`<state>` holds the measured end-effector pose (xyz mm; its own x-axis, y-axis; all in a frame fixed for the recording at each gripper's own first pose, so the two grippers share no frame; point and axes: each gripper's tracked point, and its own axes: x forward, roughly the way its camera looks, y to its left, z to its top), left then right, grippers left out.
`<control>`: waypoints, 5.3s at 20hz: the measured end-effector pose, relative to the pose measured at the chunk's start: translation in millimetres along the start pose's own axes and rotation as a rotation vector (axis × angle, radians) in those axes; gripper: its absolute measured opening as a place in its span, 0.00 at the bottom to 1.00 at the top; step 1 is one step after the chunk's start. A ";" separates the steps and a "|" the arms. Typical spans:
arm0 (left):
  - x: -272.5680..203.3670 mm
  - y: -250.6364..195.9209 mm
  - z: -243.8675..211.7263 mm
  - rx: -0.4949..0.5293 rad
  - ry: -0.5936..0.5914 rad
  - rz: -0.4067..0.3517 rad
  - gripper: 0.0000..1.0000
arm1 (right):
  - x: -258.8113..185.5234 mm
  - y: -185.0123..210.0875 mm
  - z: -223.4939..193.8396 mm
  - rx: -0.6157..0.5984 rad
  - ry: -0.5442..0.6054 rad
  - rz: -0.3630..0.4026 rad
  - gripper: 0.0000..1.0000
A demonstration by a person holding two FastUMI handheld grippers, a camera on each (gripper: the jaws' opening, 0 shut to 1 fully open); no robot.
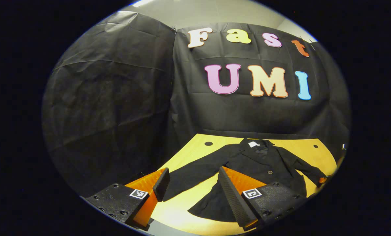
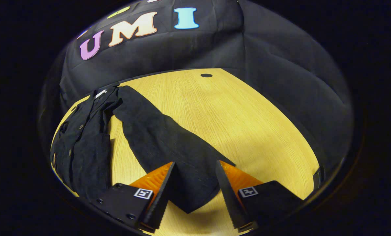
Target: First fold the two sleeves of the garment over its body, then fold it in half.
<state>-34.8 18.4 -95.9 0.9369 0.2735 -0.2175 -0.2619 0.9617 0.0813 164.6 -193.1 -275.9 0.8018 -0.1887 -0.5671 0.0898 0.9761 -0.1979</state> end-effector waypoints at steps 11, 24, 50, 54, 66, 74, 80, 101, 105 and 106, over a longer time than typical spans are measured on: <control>-1.8 3.9 -14.4 -0.004 0.031 0.007 0.89 | 4.0 7.8 3.3 -0.005 -0.021 0.013 0.26; -5.2 -12.7 -27.1 -0.006 0.050 0.004 0.89 | 8.7 9.2 7.7 0.067 0.049 0.054 0.01; 59.9 62.2 -32.3 -0.033 0.089 -0.068 0.89 | -84.6 230.4 210.0 0.132 -0.262 0.242 0.02; 64.9 74.3 -42.8 -0.028 0.120 -0.086 0.89 | -83.6 271.9 234.3 0.109 -0.288 0.261 0.02; 81.5 83.5 -70.7 -0.062 0.234 -0.138 0.92 | -71.7 478.6 260.8 -0.113 -0.318 0.440 0.02; 99.3 107.0 -93.7 0.005 0.286 -0.144 0.92 | -11.2 590.9 198.6 -0.177 -0.198 0.523 0.01; 114.1 104.2 -117.7 -0.009 0.347 -0.177 0.93 | 37.6 616.3 150.4 -0.273 -0.108 0.504 0.02; 119.9 125.6 -154.3 -0.009 0.441 -0.146 0.93 | 27.5 637.4 129.1 -0.254 -0.062 0.618 0.94; 125.2 126.0 -164.1 -0.018 0.444 -0.154 0.93 | -17.6 614.5 154.7 -0.251 -0.151 0.645 0.98; 126.5 125.6 -170.7 -0.015 0.454 -0.152 0.92 | -27.9 604.6 158.0 -0.246 -0.167 0.647 0.98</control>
<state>11.4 177.0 -279.2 0.7699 0.1071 -0.6291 -0.1361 0.9907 0.0021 289.9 419.4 -253.3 0.7309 0.4588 -0.5052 -0.5550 0.8304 -0.0487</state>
